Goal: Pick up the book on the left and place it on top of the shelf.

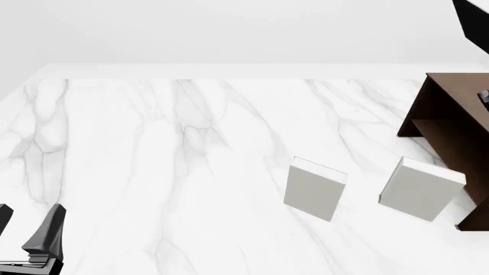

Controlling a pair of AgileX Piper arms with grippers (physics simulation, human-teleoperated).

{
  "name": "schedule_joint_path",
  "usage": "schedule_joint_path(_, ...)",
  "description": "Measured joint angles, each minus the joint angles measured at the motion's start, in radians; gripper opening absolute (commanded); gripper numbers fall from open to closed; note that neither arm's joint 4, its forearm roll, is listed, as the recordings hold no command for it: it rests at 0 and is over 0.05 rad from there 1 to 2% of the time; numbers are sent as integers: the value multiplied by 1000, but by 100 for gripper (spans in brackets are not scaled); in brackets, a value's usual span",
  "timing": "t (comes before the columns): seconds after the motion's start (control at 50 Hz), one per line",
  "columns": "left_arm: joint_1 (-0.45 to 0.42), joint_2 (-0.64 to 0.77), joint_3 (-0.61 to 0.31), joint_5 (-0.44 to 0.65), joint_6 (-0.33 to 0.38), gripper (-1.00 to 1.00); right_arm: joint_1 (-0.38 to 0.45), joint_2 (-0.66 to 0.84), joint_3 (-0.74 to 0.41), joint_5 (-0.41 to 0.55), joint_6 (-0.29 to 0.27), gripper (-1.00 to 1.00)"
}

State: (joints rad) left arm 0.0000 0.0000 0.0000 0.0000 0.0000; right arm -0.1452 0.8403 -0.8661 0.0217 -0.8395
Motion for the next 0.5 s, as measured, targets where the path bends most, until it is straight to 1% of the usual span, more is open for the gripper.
schedule_joint_path(0.5, 0, 0, 0, 0, 0, 100, -115, 72, 20, -67, -31, -100)
